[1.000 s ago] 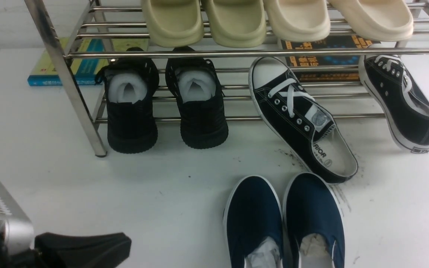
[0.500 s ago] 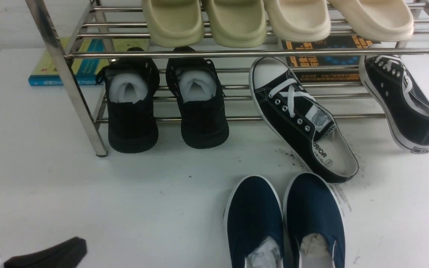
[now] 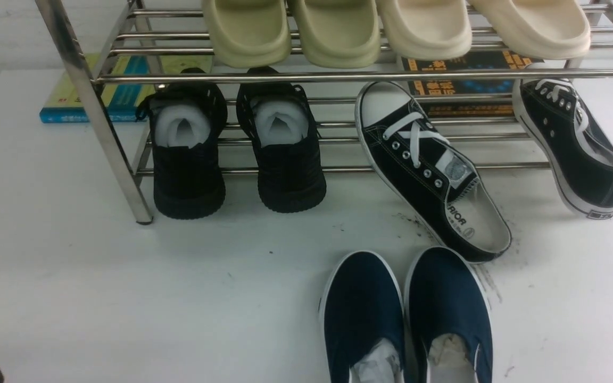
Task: Take the shoes off the shelf with your hand on the white table.
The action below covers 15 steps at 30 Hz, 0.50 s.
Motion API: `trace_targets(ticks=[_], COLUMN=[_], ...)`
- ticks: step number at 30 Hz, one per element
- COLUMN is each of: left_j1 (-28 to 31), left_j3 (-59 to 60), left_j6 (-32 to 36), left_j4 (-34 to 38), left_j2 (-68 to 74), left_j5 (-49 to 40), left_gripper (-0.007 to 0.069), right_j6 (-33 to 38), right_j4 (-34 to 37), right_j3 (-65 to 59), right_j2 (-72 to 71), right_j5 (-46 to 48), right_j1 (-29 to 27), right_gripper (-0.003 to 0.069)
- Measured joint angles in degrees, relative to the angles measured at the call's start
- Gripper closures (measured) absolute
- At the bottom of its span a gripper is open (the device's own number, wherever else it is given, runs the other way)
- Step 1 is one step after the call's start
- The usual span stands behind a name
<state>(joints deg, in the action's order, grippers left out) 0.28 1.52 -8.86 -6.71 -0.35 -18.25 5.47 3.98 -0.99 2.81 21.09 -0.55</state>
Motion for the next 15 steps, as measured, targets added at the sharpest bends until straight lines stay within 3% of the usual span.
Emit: trace_targets(ticks=[7, 15], left_j1=[2.7, -0.3], left_j3=[-0.2, -0.2], left_j6=[-0.1, -0.1], left_j4=[-1.7, -4.2], left_j2=[-0.3, -0.3], left_j5=[-2.1, -2.3], left_gripper=[0.0557, 0.0552], right_j6=[0.0, 0.0], right_j4=[0.0, -0.1], right_j3=[0.0, 0.0], right_j2=[0.0, 0.0], right_j5=[0.0, 0.0], right_j1=[0.0, 0.0], right_gripper=[0.0575, 0.0562])
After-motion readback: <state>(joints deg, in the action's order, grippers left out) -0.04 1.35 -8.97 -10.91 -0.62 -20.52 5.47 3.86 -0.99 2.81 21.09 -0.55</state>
